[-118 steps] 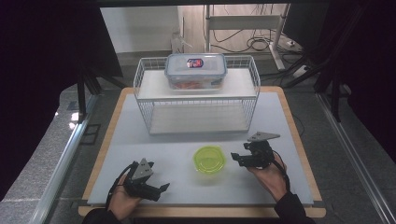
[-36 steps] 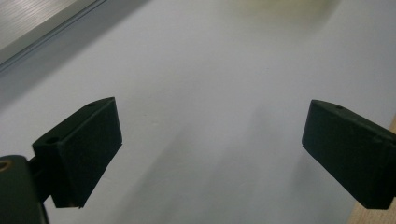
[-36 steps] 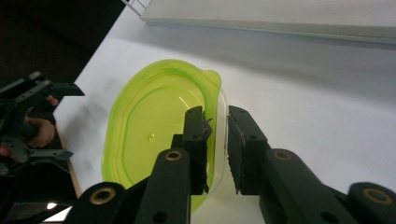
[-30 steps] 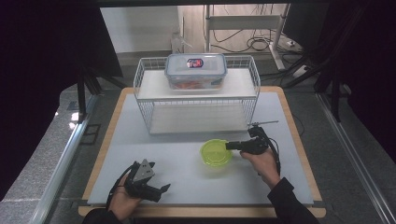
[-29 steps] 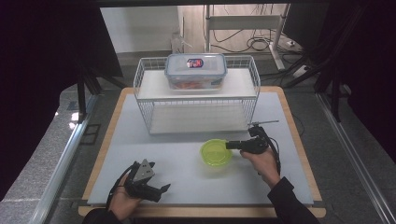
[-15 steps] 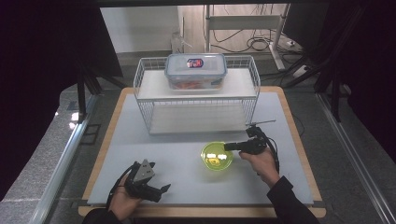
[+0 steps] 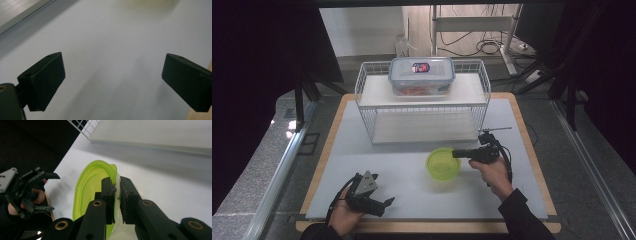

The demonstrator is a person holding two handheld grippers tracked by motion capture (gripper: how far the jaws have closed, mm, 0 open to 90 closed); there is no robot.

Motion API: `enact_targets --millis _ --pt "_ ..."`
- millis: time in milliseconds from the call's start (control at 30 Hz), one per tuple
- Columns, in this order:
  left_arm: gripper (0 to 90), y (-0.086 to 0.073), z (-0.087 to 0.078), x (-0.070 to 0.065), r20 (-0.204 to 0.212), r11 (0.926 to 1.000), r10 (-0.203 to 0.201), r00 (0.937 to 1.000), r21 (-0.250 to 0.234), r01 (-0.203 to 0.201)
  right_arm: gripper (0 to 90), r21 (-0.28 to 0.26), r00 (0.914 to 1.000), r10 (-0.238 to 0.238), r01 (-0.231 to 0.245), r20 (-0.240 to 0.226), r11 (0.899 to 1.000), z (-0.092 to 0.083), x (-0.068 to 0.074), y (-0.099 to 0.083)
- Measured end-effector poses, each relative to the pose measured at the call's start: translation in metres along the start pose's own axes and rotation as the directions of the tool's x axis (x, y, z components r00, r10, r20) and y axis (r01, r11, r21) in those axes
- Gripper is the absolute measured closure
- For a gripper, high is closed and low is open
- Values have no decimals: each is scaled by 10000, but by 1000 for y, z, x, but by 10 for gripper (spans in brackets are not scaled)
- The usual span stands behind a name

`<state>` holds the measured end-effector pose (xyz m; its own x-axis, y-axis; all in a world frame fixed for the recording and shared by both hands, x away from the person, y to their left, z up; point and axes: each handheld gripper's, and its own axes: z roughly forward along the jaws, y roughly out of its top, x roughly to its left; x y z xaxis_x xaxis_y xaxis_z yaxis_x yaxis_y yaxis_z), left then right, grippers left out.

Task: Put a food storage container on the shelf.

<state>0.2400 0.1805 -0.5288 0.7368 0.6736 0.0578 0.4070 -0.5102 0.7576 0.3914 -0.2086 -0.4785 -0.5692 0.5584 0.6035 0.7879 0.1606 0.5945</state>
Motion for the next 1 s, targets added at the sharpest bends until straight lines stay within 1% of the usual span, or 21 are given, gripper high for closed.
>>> enact_targets --millis 167,233,267,333,400,533,667,733,1000 --pt "48 0 0 0 0 10000 4 10000 -3 -4 839 -293 9997 56 -63 -231 9996 -5 2 4" --pt "49 0 0 0 1 10000 5 10000 -3 -5 845 -422 9994 -20 6 -346 9991 -7 4 6" --pt "49 0 0 0 2 10000 7 10000 -4 -7 845 -523 9996 -36 22 -280 9986 -8 5 7" --pt "49 0 0 0 -1 10000 13 10000 -7 -13 845 -594 9991 -59 35 -414 9982 -10 7 9" --pt "48 0 0 0 -23 10000 36 10000 -14 -36 845 -657 9992 -133 108 -380 9978 -11 9 11" --pt "48 0 0 0 -30 10000 38 10000 -15 -38 845 -835 9985 -142 97 -531 9965 -14 12 15" --pt "49 0 0 0 -32 10000 47 10000 -8 -48 845 -1035 9974 -264 194 -666 9944 -18 17 18" --pt "49 0 0 0 -37 10000 50 10000 -10 -50 845 -1121 9968 -245 158 -761 9936 -20 20 20" --pt "48 0 0 -1 -42 10000 63 10000 -4 -63 845 -1464 9938 -517 370 -985 9885 -30 35 33"
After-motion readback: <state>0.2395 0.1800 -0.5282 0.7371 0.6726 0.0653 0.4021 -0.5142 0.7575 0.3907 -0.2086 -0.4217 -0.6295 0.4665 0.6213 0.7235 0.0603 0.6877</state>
